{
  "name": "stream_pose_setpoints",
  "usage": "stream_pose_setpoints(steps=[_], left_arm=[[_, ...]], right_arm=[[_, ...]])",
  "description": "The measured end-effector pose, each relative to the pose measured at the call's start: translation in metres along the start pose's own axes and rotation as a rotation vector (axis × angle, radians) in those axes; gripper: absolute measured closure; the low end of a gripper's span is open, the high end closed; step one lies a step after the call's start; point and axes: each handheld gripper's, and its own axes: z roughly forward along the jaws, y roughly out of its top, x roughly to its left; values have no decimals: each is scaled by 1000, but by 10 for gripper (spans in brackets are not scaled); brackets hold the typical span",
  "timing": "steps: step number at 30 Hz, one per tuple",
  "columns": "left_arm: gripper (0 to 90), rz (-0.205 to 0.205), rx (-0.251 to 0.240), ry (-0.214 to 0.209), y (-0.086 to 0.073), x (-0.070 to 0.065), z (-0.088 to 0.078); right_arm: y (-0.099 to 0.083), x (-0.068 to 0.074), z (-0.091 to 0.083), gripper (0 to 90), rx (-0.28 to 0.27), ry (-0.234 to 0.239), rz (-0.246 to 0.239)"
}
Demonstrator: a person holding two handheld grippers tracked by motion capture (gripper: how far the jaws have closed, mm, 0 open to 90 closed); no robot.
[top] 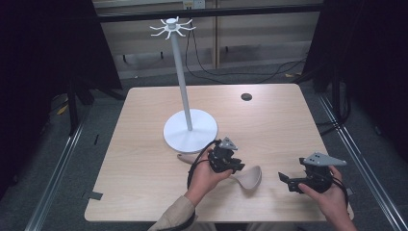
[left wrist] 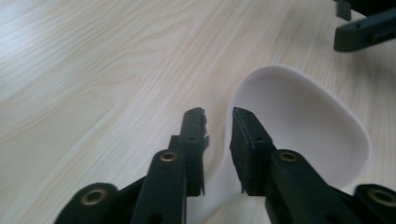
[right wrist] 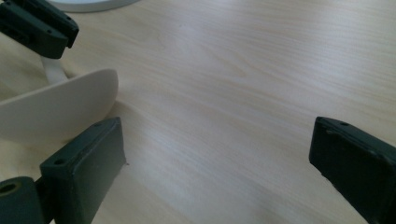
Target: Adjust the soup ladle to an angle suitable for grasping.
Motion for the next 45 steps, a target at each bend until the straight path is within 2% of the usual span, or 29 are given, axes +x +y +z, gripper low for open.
stream_pose_setpoints(steps=[1,3,8,11,16,20,29,32,34,36,40,45], left_arm=[[704,-17,-14,3,-3,1,-3],[659,-23,-16,19,-9,6,-9],[511,-54,-42,53,-22,15,-24],[425,-60,-34,88,-29,17,-34],[277,-69,-38,115,-39,21,-44],[186,-71,-14,136,-48,24,-50],[131,-93,-16,176,-78,36,-77],[124,-95,-27,185,-86,39,-86],[119,-110,-38,190,-90,41,-89],[116,-113,-30,209,-94,43,-92],[111,-98,-20,211,-94,43,-93],[103,-99,-26,209,-94,41,-94]], right_arm=[[2,0,2,29,1,12,1],[7,1,5,29,-5,28,12],[18,4,12,32,7,37,-11],[27,5,15,35,8,49,-16],[43,8,16,39,1,59,-31],[50,11,19,37,9,76,-38],[63,20,29,40,24,110,-46],[69,25,32,45,27,120,-60],[73,29,35,54,35,128,-70],[77,33,39,59,45,141,-82],[85,42,47,69,54,162,-101],[95,57,57,101,74,195,-144]])
